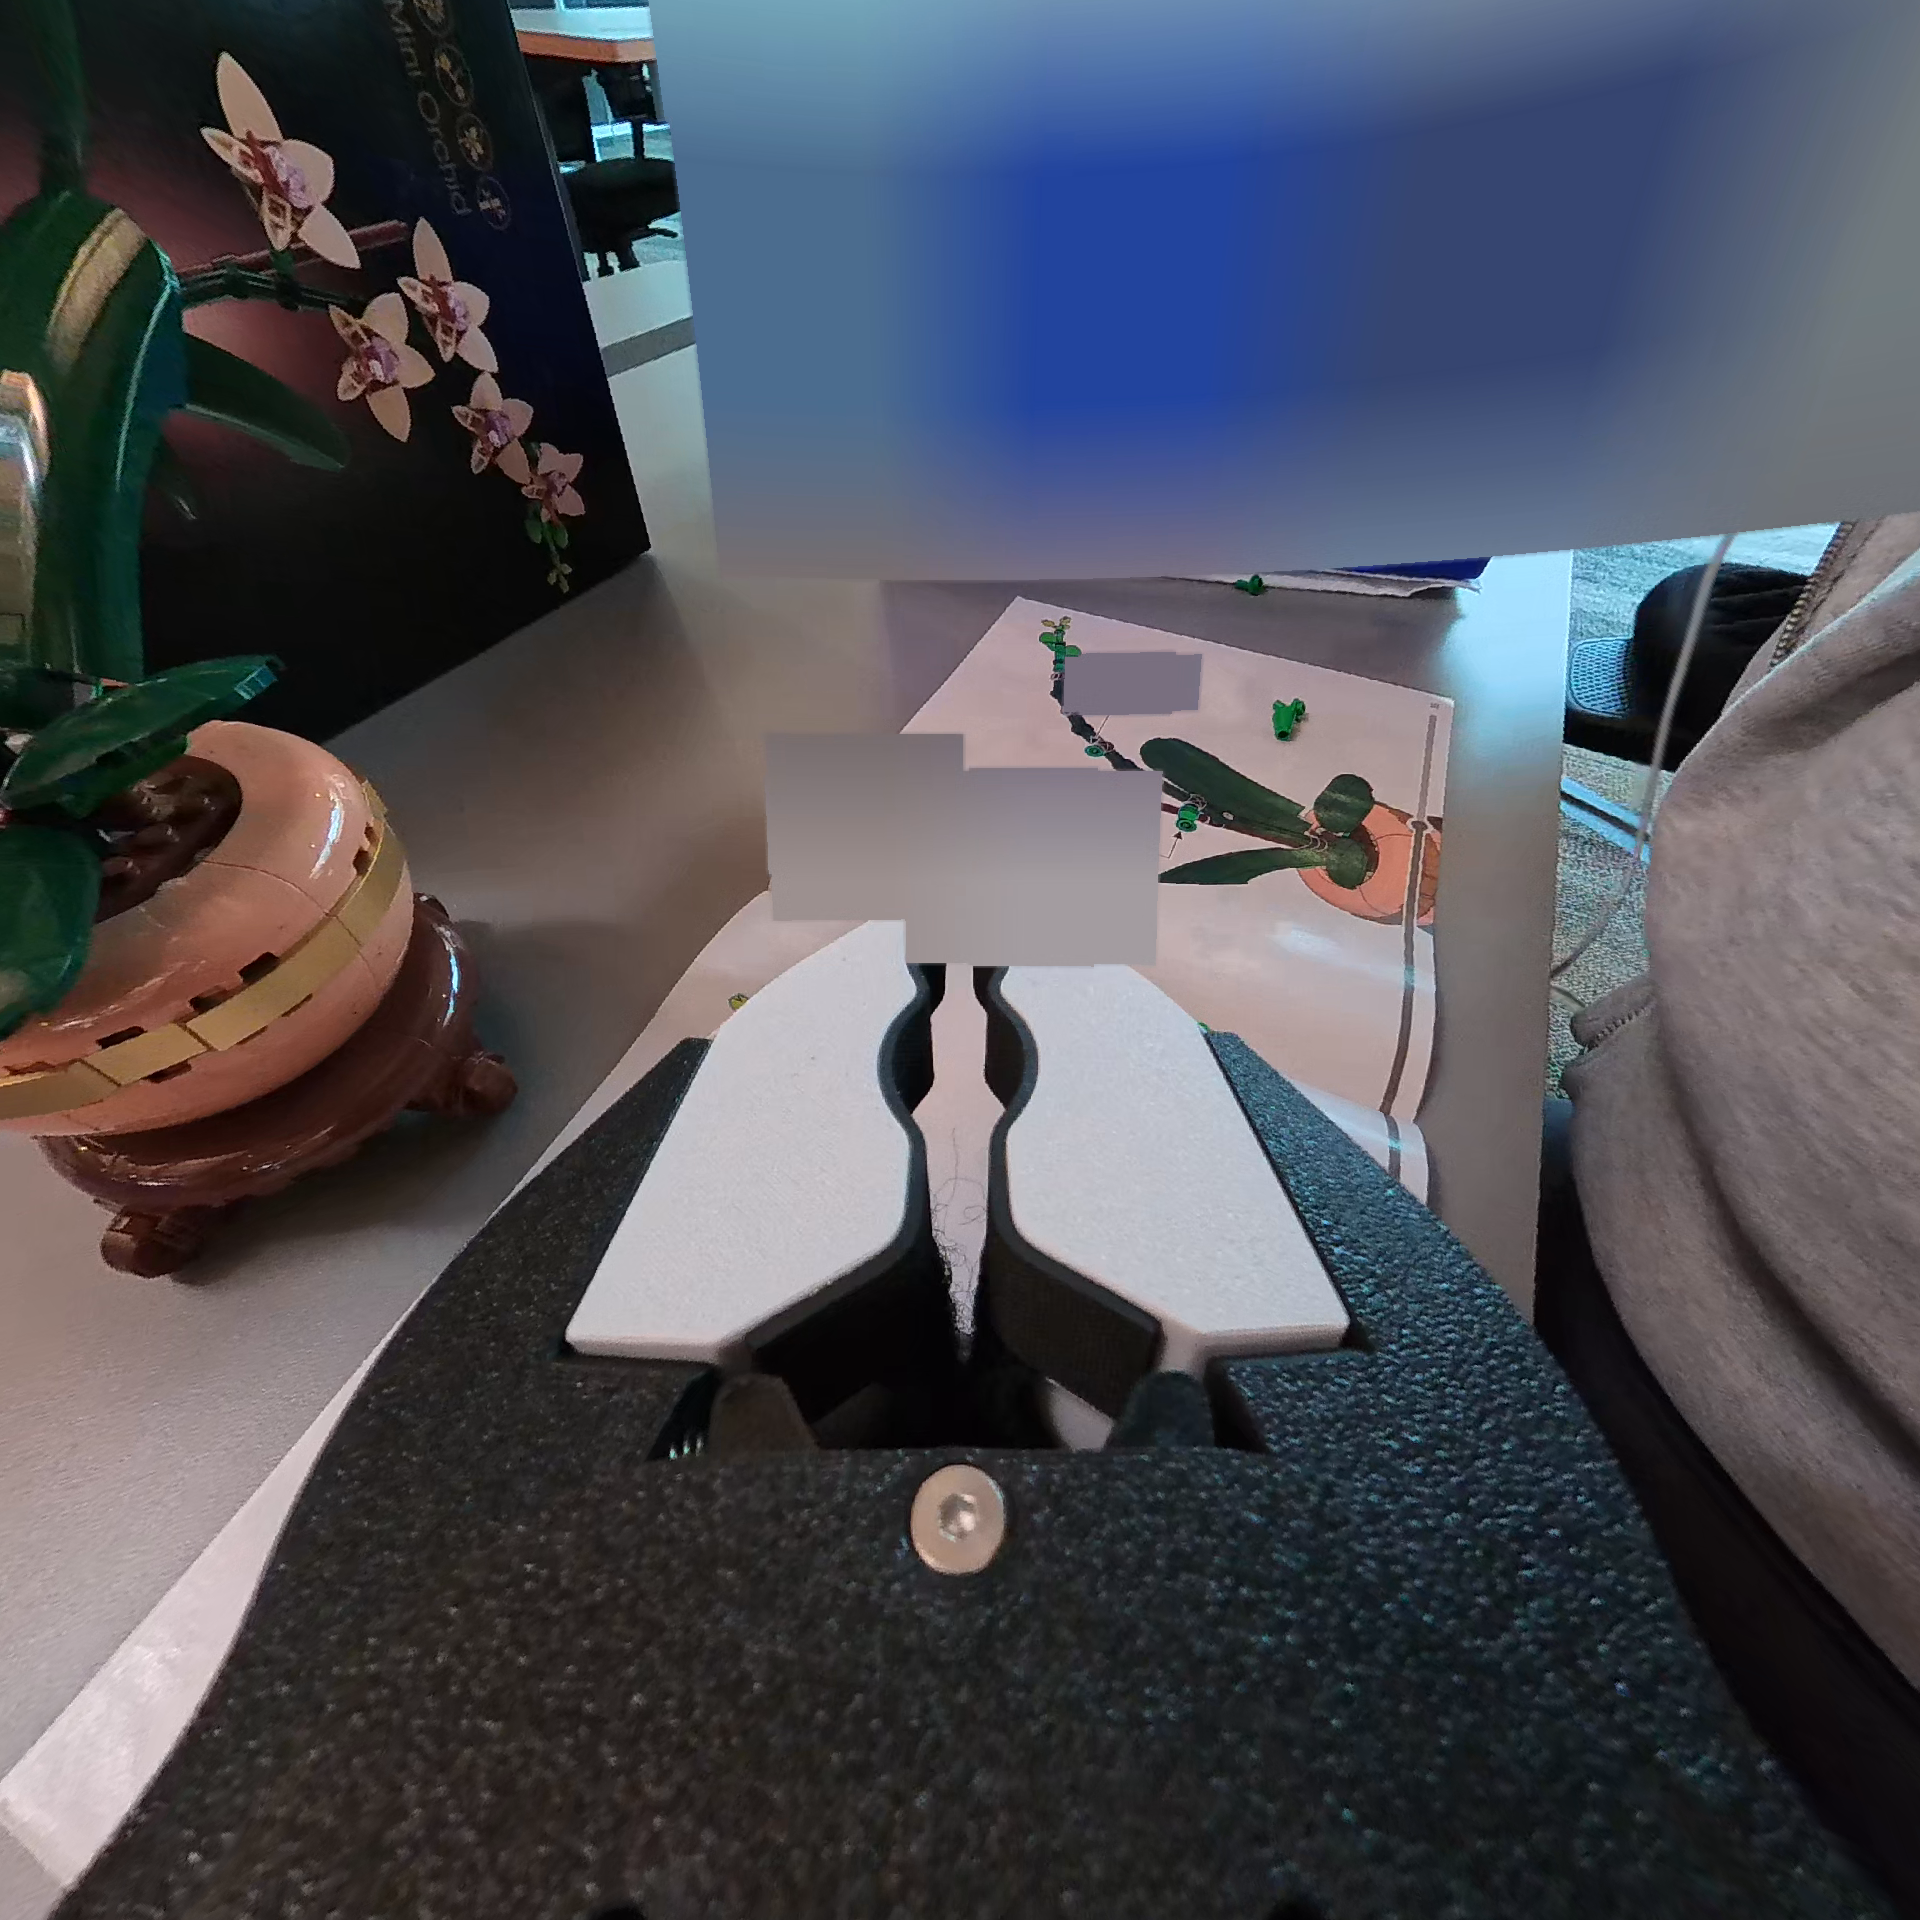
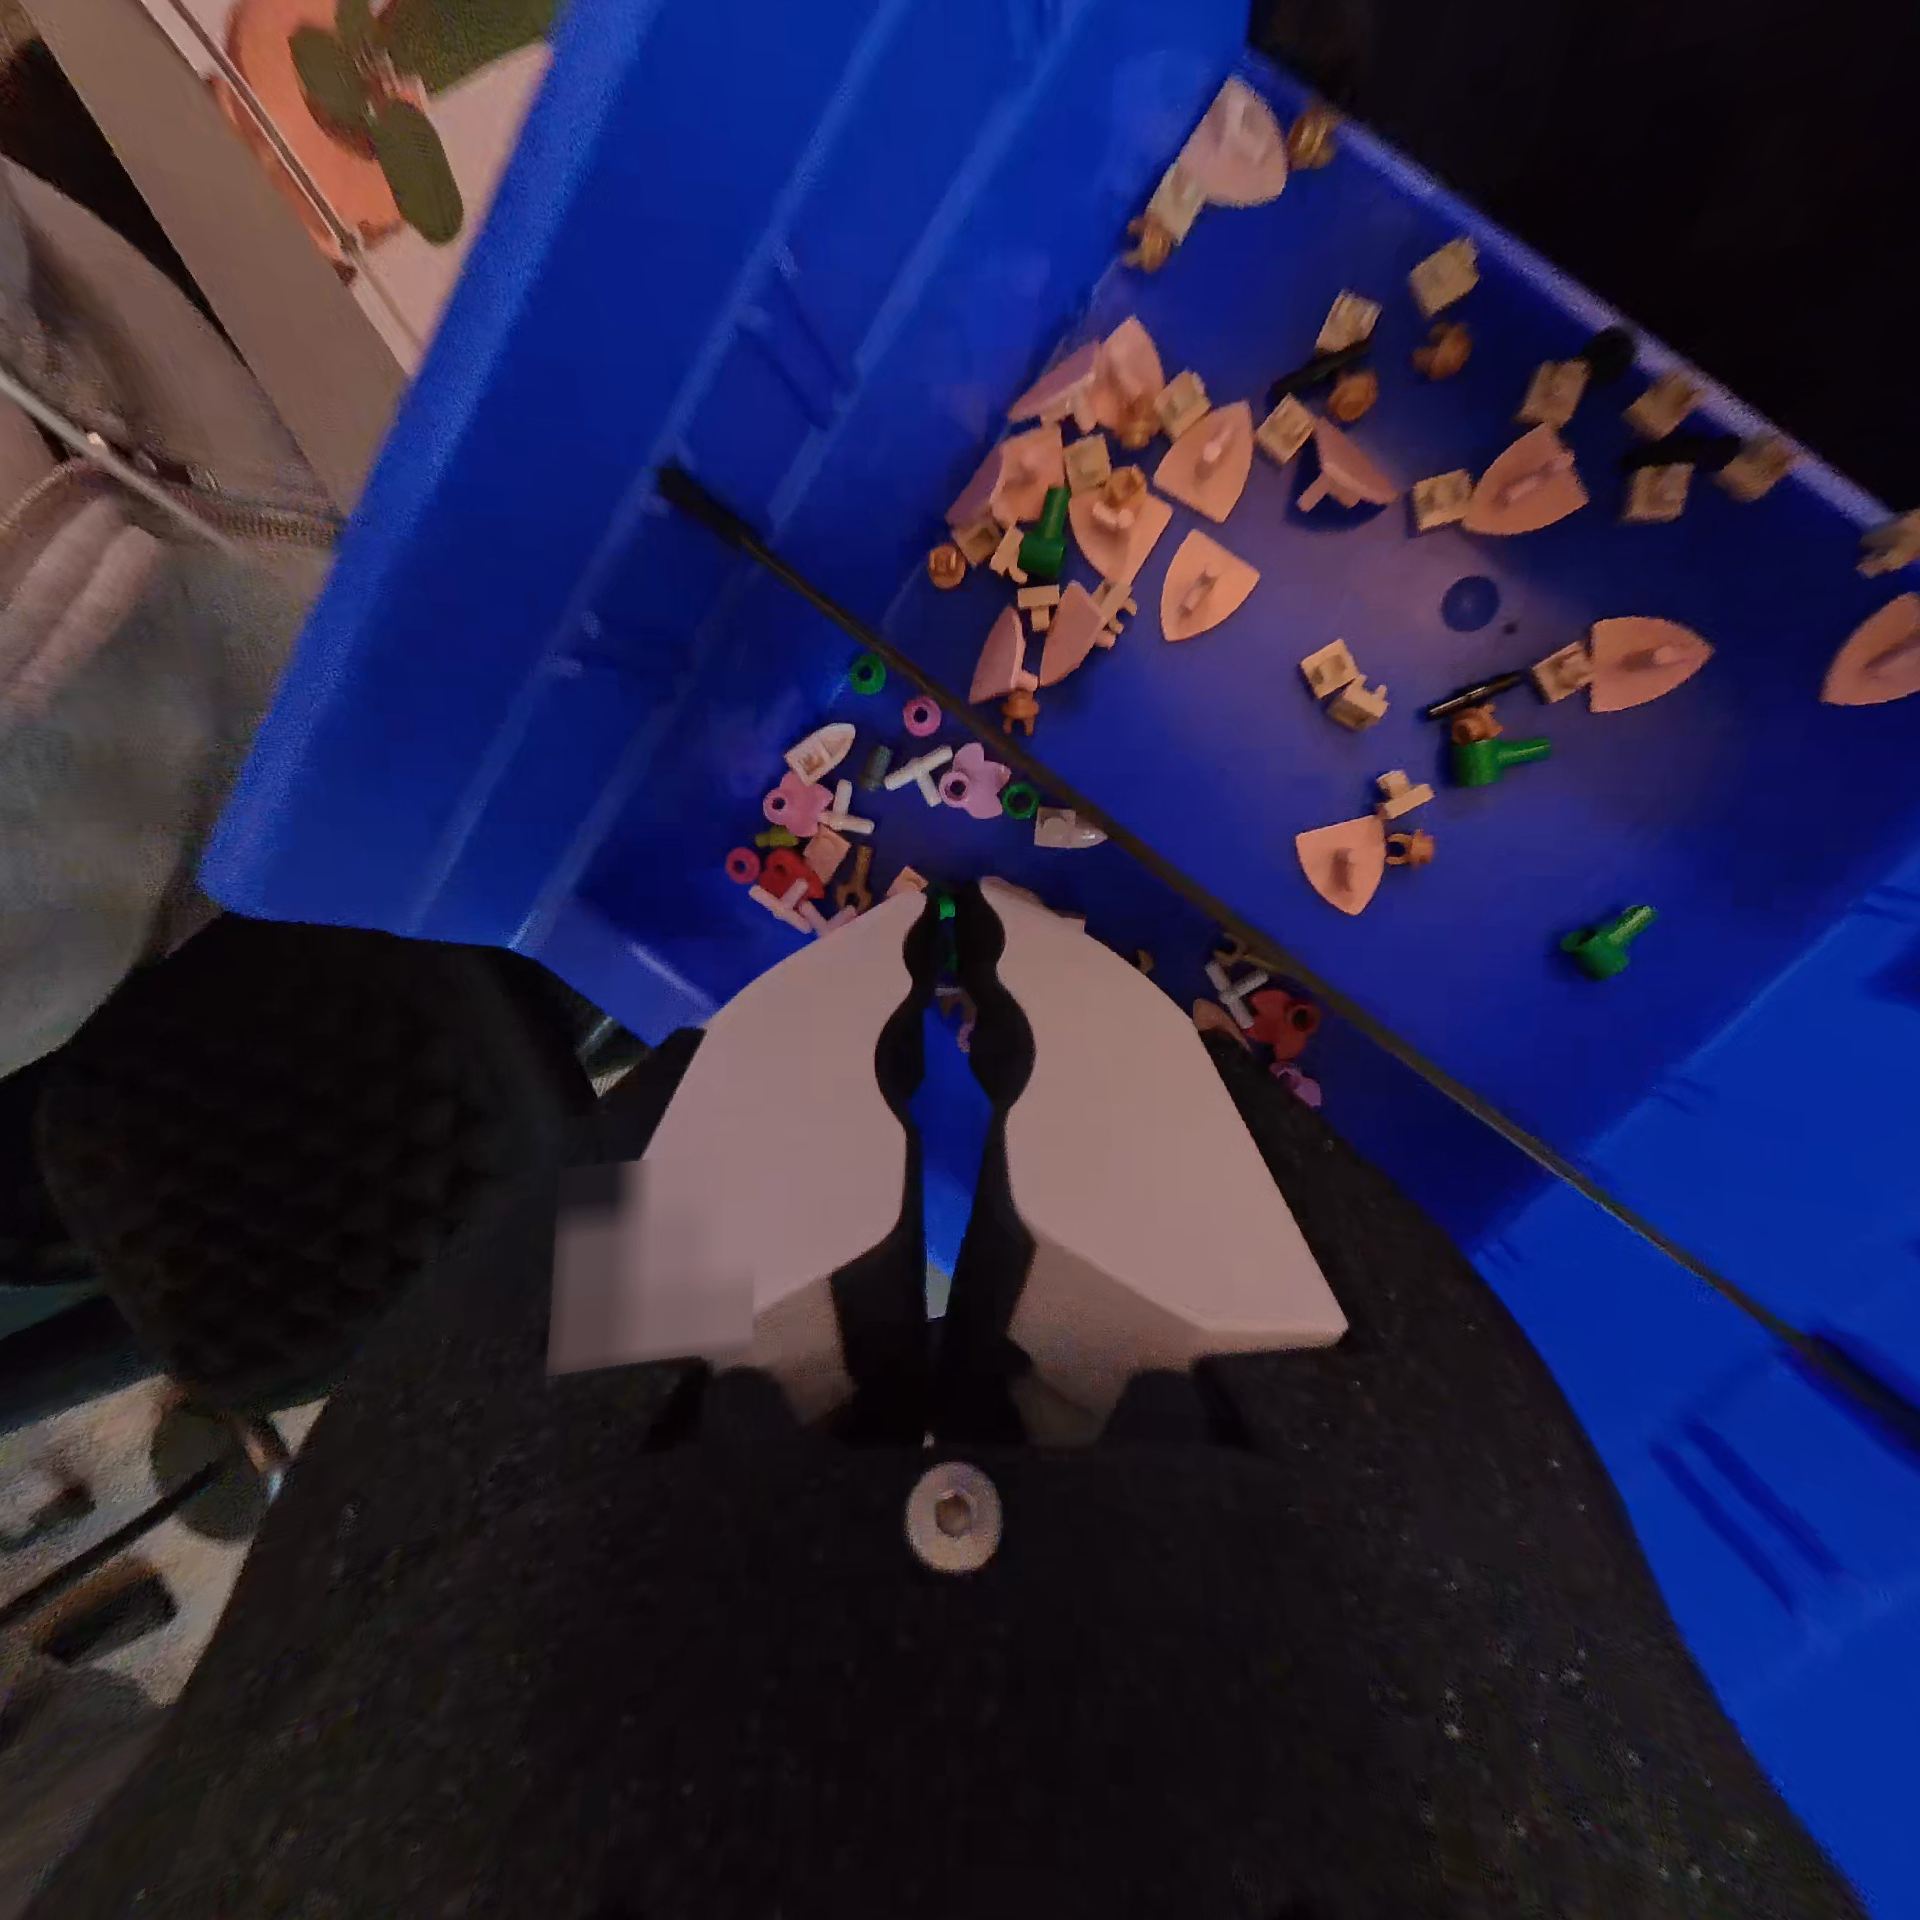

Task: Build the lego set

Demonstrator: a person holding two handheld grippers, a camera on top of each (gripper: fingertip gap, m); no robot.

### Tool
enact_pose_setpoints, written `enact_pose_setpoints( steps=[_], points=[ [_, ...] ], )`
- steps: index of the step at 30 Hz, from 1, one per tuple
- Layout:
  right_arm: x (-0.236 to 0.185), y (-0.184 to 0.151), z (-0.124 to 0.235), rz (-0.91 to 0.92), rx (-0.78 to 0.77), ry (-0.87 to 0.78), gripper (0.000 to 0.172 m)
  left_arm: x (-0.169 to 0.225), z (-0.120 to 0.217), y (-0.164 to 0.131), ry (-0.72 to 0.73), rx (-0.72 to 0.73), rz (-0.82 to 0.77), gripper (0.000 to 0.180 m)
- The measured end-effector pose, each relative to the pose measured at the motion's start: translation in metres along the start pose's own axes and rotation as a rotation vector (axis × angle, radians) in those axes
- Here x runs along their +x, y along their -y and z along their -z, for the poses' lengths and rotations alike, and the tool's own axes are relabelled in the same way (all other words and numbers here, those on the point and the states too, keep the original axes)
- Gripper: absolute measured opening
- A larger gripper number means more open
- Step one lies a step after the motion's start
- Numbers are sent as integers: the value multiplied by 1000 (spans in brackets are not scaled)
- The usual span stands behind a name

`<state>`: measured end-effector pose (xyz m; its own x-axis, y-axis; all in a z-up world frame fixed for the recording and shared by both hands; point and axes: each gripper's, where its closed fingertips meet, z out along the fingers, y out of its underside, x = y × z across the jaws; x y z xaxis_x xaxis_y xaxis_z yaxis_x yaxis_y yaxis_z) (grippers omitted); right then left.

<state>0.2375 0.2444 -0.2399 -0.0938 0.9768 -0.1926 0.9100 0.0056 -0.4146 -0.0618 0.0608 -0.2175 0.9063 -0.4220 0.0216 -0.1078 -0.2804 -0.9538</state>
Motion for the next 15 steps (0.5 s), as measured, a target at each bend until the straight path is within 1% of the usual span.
enact_pose_setpoints(
  steps=[5,10,15],
  points=[
    [1,11,12,-6,112,-81,2,0,0,-1,-3,-4,2,4],
    [0,25,22,-35,242,-134,3,1,-1,-1,-6,-7,-13,4],
    [-4,35,39,-53,360,-164,3,3,-1,0,-16,-3,-26,4]
  ],
)
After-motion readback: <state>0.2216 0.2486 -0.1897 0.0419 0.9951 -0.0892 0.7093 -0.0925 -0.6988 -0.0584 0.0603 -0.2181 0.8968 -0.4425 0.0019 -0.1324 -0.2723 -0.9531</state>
